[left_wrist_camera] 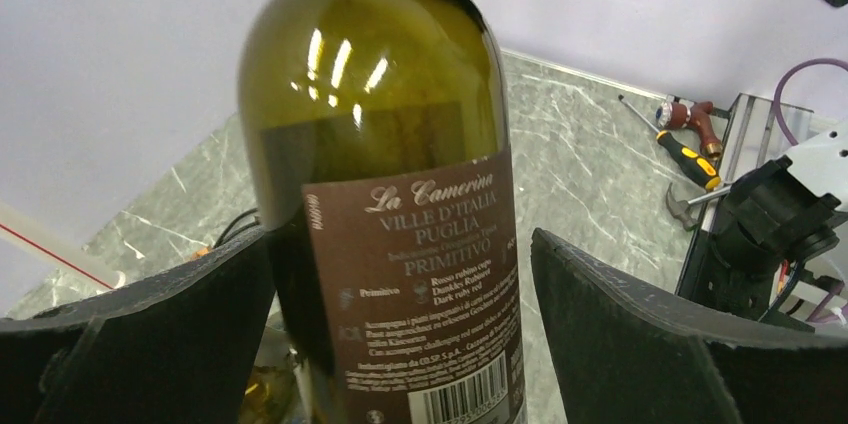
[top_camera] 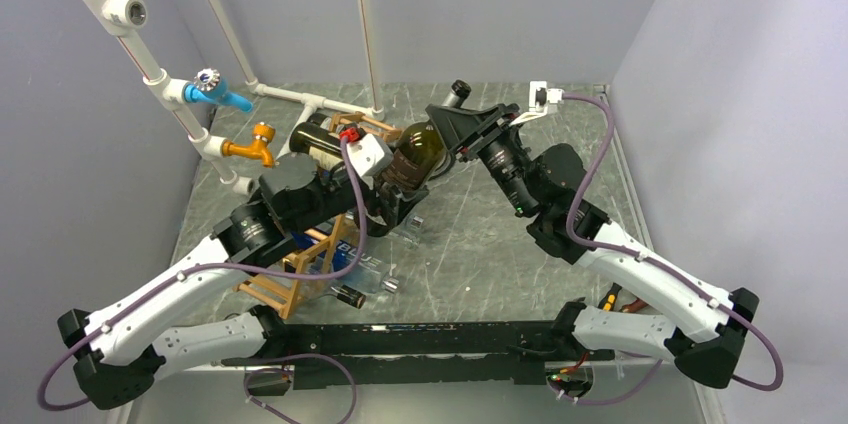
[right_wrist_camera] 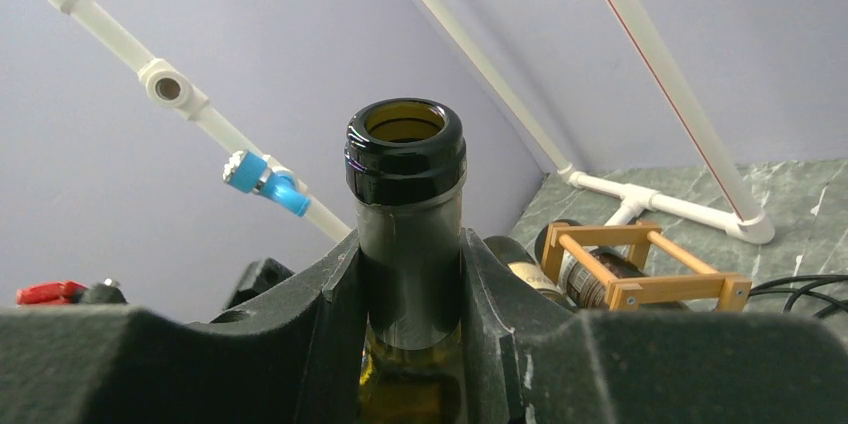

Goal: Put the wine bottle on the wine rack

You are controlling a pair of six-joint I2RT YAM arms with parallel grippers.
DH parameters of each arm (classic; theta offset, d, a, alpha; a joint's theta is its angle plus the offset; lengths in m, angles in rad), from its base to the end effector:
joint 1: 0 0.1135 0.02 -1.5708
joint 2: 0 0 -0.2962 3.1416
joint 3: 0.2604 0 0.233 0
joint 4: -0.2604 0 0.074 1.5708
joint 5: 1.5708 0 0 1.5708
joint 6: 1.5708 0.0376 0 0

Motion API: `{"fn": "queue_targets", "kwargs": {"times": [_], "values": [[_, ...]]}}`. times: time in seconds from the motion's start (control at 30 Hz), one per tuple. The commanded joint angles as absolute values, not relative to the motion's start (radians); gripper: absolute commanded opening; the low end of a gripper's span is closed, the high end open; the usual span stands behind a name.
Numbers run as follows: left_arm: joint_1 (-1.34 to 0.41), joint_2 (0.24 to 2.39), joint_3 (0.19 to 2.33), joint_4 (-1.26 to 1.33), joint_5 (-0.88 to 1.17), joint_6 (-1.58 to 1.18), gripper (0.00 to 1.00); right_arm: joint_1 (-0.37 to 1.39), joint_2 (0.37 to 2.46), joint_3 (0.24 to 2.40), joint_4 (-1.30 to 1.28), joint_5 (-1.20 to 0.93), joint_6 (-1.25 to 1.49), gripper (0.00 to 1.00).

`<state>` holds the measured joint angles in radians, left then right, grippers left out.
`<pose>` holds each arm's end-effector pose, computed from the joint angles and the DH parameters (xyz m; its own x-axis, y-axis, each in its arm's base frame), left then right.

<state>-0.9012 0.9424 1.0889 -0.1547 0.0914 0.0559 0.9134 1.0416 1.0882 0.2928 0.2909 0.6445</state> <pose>0.1036 -0.1364 0.4444 0.0417 0.0370 -0.9984 0.8364 0.5453 0.0551 0.1285 0.1488 0.4762 -0.1937 0.6910 -0.6964 -0.5963 0.4808 0.6429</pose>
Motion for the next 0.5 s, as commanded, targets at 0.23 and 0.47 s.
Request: {"fn": "queue_targets", "kwargs": {"times": [0.23,0.47], "values": [[-0.933,0.966,1.115,-0.148,0.003,0.079,0.94,0.914,0.984,1.139,0.474,0.31,0.696,0.0],[-0.933,0.992,1.122,-0.16,-0.035,0.088,0.94,0.914,0.997,1.147,0.494,0.285,0.716,0.0]]}}
